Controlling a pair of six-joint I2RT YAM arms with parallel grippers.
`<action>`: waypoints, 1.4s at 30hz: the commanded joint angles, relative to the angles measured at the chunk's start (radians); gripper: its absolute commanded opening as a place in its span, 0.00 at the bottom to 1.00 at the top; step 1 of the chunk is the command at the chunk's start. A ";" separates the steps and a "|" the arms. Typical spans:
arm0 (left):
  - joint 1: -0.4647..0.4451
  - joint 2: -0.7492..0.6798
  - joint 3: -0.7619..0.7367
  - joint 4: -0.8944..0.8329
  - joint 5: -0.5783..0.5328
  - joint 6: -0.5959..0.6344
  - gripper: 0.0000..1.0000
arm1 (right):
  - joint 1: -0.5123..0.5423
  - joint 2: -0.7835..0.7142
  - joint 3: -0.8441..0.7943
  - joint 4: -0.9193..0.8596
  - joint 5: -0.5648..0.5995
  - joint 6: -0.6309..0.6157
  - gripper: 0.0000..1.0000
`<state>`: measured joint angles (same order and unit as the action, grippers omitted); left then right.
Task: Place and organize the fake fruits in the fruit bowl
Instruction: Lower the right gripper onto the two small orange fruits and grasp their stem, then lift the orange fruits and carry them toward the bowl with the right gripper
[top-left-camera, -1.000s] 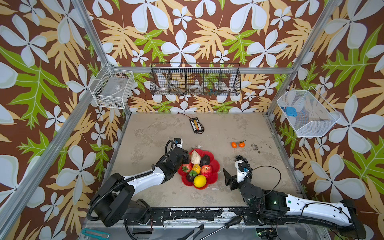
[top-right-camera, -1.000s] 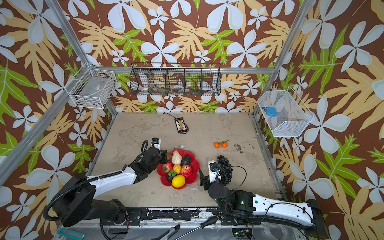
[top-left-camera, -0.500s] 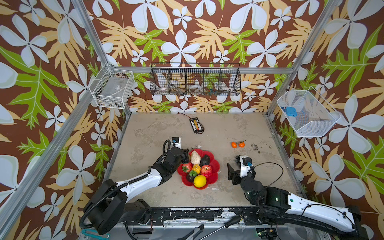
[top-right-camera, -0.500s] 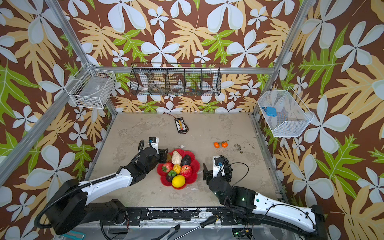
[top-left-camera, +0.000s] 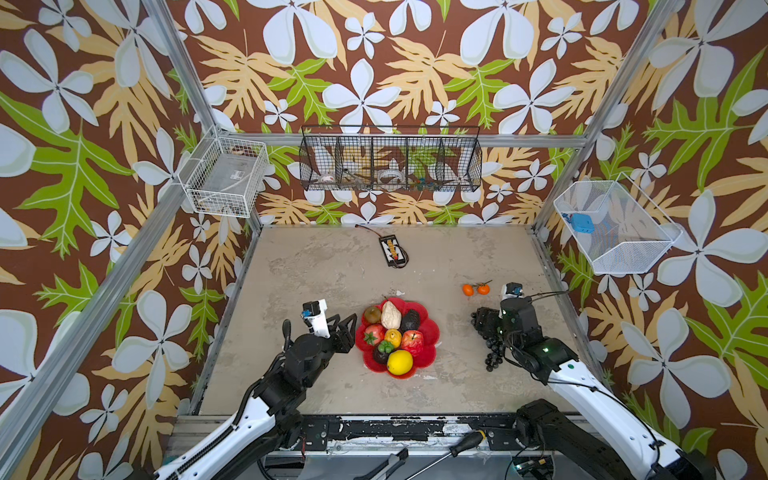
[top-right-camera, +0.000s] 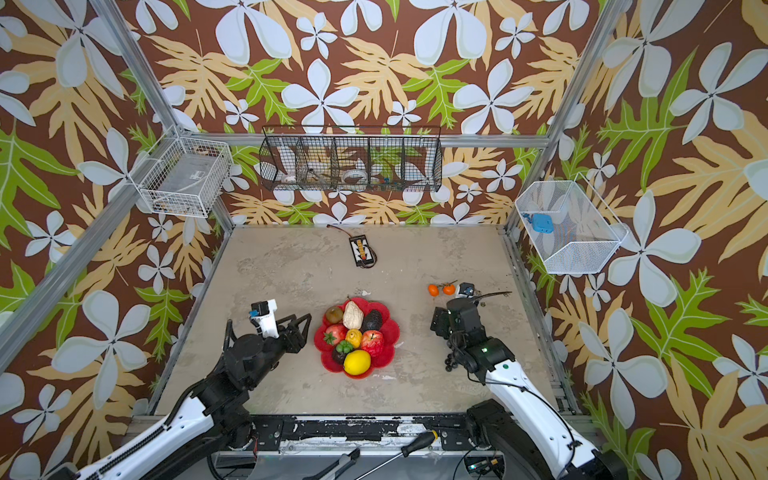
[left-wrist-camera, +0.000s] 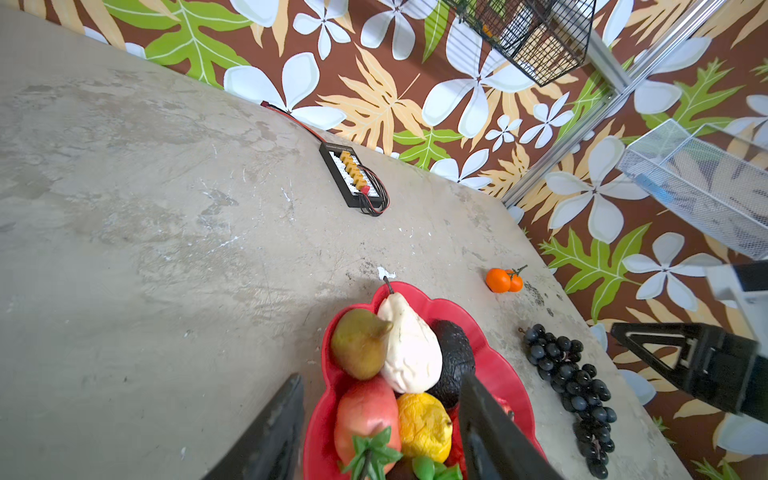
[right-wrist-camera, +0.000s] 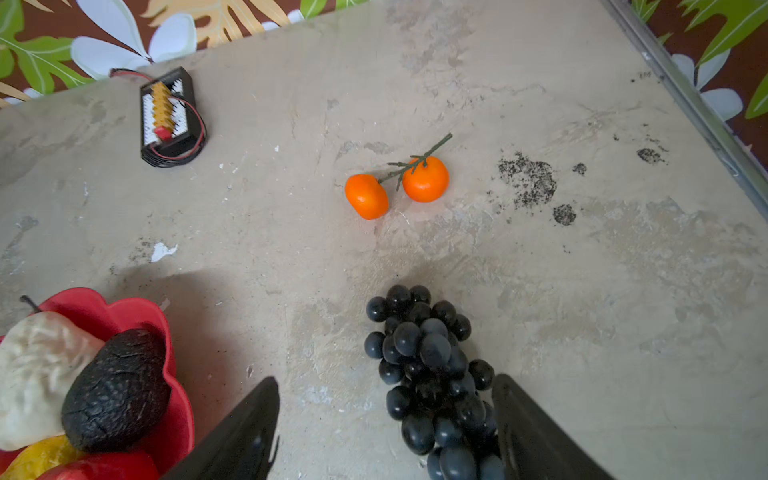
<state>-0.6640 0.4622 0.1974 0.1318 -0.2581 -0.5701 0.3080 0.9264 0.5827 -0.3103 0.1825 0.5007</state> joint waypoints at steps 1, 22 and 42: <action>0.001 -0.089 -0.058 -0.035 -0.008 0.027 0.64 | -0.063 0.072 0.027 -0.002 -0.117 -0.033 0.81; 0.001 -0.179 -0.112 0.008 0.039 0.079 0.73 | -0.223 0.699 0.407 0.181 -0.127 -0.028 0.65; 0.001 -0.189 -0.115 -0.002 0.019 0.071 0.76 | -0.231 0.907 0.563 0.124 -0.083 -0.009 0.52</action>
<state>-0.6640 0.2714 0.0792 0.1276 -0.2295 -0.4965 0.0765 1.8202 1.1316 -0.1734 0.0856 0.4934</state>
